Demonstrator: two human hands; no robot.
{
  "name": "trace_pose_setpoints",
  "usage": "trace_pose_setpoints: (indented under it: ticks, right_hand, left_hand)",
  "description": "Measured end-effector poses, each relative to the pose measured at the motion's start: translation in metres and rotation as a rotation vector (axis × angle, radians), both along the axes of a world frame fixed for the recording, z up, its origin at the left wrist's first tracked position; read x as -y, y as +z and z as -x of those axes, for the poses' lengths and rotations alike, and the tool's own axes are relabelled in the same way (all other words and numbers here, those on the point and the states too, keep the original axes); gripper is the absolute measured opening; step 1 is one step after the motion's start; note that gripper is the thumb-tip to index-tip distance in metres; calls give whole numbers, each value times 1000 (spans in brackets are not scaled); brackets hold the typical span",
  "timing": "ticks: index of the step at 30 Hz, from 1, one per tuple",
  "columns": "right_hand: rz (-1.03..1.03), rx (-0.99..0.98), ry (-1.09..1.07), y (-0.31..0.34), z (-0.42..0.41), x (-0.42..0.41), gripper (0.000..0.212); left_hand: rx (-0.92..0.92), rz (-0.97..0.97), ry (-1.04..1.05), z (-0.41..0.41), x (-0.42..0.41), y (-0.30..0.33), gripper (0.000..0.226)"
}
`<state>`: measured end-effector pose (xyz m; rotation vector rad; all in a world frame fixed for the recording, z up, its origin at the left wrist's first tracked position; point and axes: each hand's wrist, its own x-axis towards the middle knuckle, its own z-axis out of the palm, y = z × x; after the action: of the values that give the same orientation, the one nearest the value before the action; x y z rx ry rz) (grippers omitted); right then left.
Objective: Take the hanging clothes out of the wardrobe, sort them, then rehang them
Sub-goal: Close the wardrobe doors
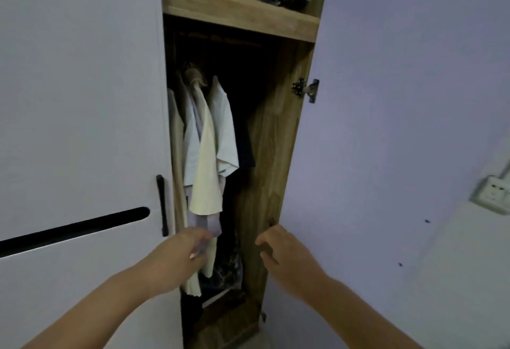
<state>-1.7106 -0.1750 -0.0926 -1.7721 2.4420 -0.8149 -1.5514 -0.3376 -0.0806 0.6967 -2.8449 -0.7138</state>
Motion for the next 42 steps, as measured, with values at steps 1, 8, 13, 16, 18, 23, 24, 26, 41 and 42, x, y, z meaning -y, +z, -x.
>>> trace_pose_setpoints:
  ticks: [1, 8, 13, 16, 18, 23, 24, 26, 41, 42]
  right_hand:
    - [-30, -5, -28, 2, 7, -15, 26]
    - [-196, -4, -254, 18, 58, -116, 27]
    - [-249, -31, -421, 26, 103, -179, 24]
    - [-211, -25, -641, 32, 129, -205, 17]
    - [-119, 28, -750, 34, 146, -216, 10]
    - [64, 321, -692, 28, 187, -220, 67]
    - [79, 363, -669, 26, 194, -217, 71]
    - [123, 437, -598, 21, 206, -210, 69]
    - [332, 531, -500, -1, 188, -186, 41]
    - [340, 531, -494, -2, 180, -185, 37]
  left_hand:
    - [5, -13, -23, 10, -7, 0, 38]
    - [22, -76, -134, 76, -66, 3, 37]
    - [-53, -128, -154, 117, -103, 3, 25]
    - [-87, -175, -148, 140, -127, 3, 17]
    - [-87, -201, -145, 153, -140, -1, 20]
    - [-68, -253, -104, 172, -161, -12, 25]
    - [-66, -264, -88, 174, -163, -14, 26]
    - [-61, -256, -57, 175, -169, -16, 24]
    - [74, 45, 168, 98, -165, -19, 38]
    - [80, 53, 176, 91, -163, -21, 38]
